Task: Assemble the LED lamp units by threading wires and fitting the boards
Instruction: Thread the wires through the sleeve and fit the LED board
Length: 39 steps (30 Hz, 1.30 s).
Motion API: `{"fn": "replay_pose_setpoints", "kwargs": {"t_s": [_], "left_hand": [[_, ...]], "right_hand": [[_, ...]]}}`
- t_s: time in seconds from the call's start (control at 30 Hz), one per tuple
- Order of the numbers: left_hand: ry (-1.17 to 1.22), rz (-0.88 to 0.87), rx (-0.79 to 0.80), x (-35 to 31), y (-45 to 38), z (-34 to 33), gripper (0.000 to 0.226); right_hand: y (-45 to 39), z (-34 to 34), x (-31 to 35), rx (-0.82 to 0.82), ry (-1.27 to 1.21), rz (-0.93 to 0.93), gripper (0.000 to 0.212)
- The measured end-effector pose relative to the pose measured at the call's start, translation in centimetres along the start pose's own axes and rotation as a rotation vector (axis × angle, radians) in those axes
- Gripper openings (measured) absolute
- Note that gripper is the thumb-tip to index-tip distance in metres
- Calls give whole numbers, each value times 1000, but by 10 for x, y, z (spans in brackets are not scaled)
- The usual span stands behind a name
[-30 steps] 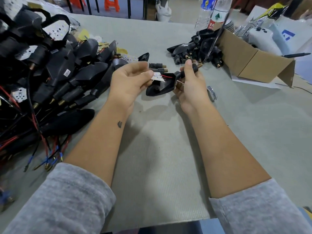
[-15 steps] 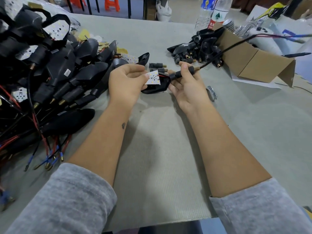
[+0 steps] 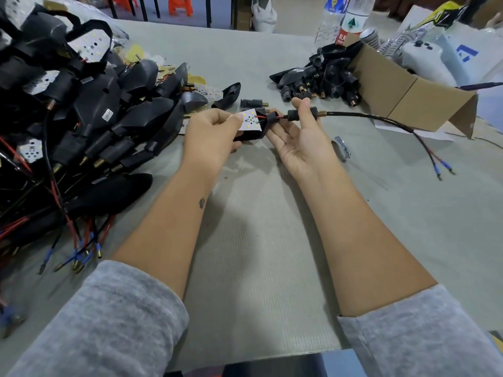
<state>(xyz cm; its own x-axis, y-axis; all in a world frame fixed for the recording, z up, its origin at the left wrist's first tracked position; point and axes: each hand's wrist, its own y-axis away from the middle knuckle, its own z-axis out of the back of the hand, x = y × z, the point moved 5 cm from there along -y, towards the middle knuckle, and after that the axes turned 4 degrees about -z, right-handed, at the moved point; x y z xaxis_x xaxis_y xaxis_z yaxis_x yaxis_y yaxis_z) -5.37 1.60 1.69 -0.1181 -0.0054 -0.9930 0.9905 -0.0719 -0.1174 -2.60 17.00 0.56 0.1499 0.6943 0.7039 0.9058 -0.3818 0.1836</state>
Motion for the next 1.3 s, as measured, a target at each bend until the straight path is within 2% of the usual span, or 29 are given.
{"fn": "replay_pose_setpoints", "kwargs": {"t_s": [0.13,0.23,0.4,0.53,0.67,0.73,0.83,0.93,1.1,1.17,1.3], "left_hand": [[-229,-135,-39,-2,-3,3,23],[-221,-124,-17,-2,-2,1,23],[17,-116,-56,-7,3,1,11],[232,-106,-143,-8,2,6,24],[426,10,-4,-8,-1,3,4],[458,85,35,-4,-1,3,10],[471,119,53,-1,-1,4,12],[505,87,-25,-2,-2,8,17],[457,16,-183,-2,-4,20,15],[482,15,-230,-2,-5,24,16],[473,6,-253,0,-7,25,22]], "right_hand": [[1,2,0,6,-46,-19,21],[3,0,0,20,-64,-22,22],[8,-4,2,38,-105,-47,25],[9,0,3,32,-4,-75,24],[11,0,6,0,196,-62,24],[13,-2,6,20,202,-61,23],[14,-7,6,32,134,-44,8],[14,-9,6,52,108,-18,9],[14,-10,5,110,87,-76,42],[11,-7,4,37,152,-46,41],[7,1,5,-62,124,30,21]]}}
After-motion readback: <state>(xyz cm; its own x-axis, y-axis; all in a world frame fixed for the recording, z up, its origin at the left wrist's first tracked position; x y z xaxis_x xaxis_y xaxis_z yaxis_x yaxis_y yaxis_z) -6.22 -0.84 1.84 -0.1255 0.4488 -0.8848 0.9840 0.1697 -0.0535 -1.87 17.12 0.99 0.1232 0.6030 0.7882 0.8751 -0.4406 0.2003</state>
